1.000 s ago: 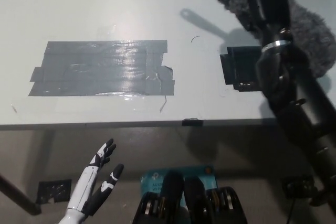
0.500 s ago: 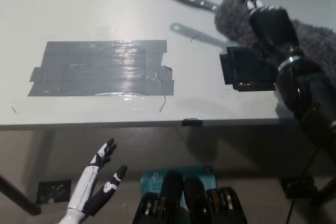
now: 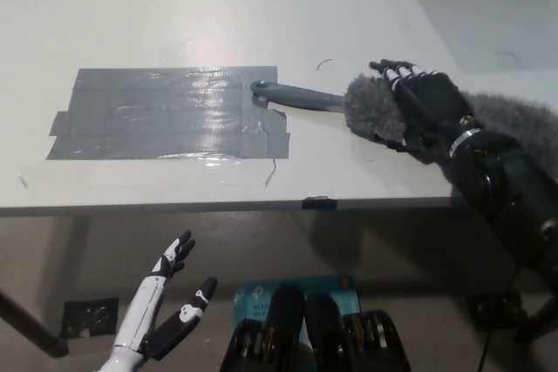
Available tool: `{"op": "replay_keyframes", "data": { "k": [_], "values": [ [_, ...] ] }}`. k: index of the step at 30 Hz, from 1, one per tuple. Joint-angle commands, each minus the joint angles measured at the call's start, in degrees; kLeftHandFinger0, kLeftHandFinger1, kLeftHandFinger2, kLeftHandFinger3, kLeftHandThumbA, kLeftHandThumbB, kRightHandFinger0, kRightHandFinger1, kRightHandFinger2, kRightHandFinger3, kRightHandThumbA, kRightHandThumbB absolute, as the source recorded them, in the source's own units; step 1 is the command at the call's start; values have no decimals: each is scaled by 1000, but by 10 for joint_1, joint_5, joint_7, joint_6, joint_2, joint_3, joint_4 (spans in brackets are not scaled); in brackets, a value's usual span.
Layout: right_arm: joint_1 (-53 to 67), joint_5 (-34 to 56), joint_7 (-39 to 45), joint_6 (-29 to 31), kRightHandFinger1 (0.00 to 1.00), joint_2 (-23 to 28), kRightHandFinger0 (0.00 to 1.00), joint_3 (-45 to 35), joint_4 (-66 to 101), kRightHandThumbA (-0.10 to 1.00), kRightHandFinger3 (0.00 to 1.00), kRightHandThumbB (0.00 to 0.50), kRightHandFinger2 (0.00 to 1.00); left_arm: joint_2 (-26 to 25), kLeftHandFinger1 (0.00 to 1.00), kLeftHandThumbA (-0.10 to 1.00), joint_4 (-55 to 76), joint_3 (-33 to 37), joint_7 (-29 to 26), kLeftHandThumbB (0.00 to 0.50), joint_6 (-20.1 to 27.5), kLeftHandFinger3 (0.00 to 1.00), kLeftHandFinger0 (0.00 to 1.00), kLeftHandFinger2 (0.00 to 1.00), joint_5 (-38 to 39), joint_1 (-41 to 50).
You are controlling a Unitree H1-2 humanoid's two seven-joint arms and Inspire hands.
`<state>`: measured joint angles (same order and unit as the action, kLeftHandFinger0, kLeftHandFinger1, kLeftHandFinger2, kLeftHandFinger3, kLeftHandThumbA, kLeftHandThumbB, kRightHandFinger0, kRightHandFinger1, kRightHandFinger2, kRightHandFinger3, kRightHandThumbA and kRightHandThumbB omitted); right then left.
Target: A person hands a grey duster to the robot and the robot grabs it with its right hand and places it on the black marked spot infron tof it on the desk
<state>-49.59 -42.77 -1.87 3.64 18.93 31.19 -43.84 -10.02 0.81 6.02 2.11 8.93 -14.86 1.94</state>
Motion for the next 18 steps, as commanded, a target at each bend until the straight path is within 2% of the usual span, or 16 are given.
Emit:
{"op": "replay_keyframes", "data": {
  "k": [1,6,9,10,11,12,13,15,18],
  "values": [
    [-34,97,229,-79,1000,44,1000,-35,144,811,1000,500,1000,-10,1000,656,18,1,3,185,23,1000,1000,1000,-2,-7],
    [-57,165,307,-122,1000,84,1000,-77,231,810,1000,500,1000,-10,1000,624,20,1,3,183,19,1000,1000,1000,-4,-5],
    [-84,293,368,-162,1000,110,1000,-147,281,808,1000,500,1000,-12,1000,600,16,2,1,183,24,1000,1000,1000,-11,-7],
    [-87,326,377,-172,1000,109,1000,-166,287,729,1000,498,1000,-12,1000,593,17,2,2,181,23,1000,1000,1000,-10,-7],
    [-92,380,387,-192,1000,113,1000,-202,305,721,1000,485,1000,-12,1000,587,18,2,5,186,19,1000,1000,1000,-8,-7],
    [-96,402,384,-205,1000,122,1000,-226,330,778,1000,497,1000,-12,1000,584,17,3,6,188,17,1000,1000,1000,-5,-6],
    [-98,406,380,-211,1000,125,1000,-235,342,789,1000,499,1000,-11,1000,583,16,3,6,188,16,1000,1000,1000,-6,-5],
    [-106,474,366,-241,1000,117,1000,-295,369,798,1000,491,1000,-12,1000,577,18,4,7,188,16,1000,1000,1000,-7,-3],
    [-116,503,318,-250,1000,113,1000,-356,418,927,1000,500,1000,-11,1000,559,14,4,6,191,19,1000,1000,1000,-6,-5]
  ]
}}
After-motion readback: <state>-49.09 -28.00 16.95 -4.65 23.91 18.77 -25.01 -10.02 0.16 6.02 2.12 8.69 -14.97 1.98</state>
